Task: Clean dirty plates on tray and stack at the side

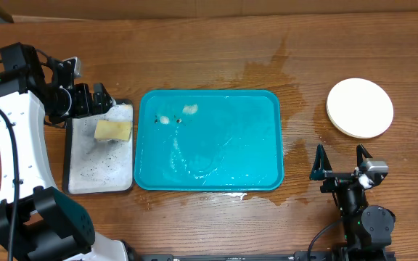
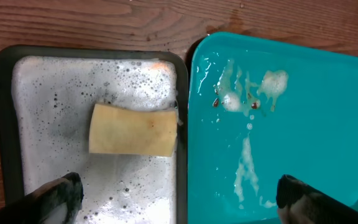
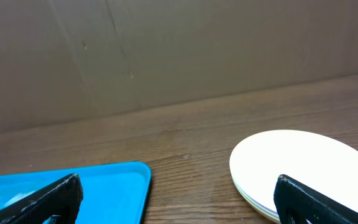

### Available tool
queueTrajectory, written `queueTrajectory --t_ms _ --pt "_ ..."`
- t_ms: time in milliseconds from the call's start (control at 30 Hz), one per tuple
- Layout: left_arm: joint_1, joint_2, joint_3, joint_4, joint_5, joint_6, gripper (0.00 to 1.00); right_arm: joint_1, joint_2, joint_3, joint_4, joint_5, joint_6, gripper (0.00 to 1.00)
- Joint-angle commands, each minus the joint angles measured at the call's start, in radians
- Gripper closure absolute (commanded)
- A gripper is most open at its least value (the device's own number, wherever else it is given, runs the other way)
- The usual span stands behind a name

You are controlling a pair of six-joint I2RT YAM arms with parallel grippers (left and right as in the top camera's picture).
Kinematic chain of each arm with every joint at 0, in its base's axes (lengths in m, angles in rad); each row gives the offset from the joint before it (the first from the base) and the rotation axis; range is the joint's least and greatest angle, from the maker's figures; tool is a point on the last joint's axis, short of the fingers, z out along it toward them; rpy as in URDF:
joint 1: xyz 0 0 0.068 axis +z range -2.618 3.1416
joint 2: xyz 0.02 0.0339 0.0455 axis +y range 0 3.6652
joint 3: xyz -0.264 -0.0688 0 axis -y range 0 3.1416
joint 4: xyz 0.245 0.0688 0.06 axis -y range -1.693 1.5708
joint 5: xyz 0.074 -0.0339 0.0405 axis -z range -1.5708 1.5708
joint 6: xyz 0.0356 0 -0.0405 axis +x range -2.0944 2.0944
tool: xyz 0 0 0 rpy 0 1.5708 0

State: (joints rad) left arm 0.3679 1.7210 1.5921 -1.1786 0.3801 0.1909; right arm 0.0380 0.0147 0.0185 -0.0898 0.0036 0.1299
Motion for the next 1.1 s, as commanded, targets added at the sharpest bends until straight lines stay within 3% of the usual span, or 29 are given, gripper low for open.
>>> queueTrajectory --t_ms 0,733,1067 --pt "-0.002 0.007 0.013 0.001 -0.003 0.007 0.0 -0.006 -0.012 -0.011 0.006 -0.006 0.0 0.0" --pt "-0.004 -0.003 0.013 0.001 -0.015 0.007 0.0 -0.006 -0.012 -0.011 0.006 -0.006 0.0 0.0" --pt "-0.073 -0.323 0.013 0.002 -0.033 0.007 0.0 -0.006 -0.012 -0.011 0.006 -0.006 0.0 0.0"
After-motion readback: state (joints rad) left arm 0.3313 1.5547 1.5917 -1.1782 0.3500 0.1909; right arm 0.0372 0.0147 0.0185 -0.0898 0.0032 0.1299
